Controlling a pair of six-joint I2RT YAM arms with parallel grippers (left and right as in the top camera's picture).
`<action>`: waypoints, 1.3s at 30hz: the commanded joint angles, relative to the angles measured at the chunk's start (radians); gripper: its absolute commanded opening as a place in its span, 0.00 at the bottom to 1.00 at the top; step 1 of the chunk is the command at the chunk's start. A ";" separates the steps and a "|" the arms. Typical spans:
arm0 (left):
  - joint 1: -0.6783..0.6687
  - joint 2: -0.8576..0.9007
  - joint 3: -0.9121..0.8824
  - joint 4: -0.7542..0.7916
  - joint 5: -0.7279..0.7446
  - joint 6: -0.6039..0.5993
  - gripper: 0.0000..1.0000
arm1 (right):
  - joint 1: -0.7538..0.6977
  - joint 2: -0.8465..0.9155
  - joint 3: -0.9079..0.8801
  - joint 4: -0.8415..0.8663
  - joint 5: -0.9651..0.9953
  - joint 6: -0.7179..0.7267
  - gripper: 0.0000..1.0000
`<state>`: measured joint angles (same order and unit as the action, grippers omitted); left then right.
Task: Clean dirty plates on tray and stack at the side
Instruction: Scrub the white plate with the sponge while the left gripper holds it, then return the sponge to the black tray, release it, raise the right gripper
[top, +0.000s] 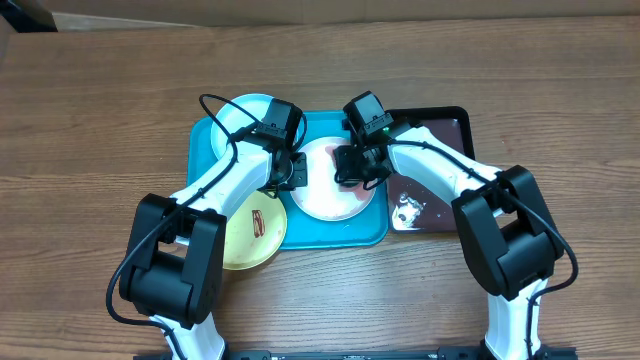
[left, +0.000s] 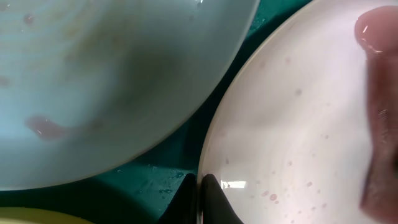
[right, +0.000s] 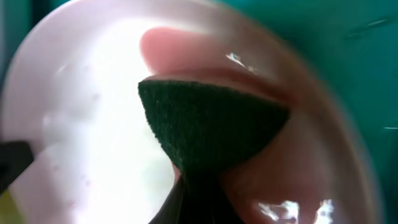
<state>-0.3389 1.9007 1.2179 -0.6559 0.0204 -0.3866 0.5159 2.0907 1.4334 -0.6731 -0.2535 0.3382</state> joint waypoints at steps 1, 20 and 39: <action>-0.009 0.009 -0.005 0.005 0.021 0.005 0.04 | 0.020 0.060 -0.006 -0.010 -0.324 -0.098 0.04; -0.008 0.009 -0.005 0.004 0.021 0.005 0.08 | -0.247 -0.184 0.253 -0.469 -0.168 -0.191 0.04; -0.009 0.009 -0.005 0.006 0.024 0.004 0.18 | -0.323 -0.181 -0.073 -0.289 0.239 -0.190 0.22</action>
<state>-0.3408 1.9007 1.2179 -0.6533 0.0326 -0.3866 0.1905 1.9160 1.3849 -0.9920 -0.0536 0.1524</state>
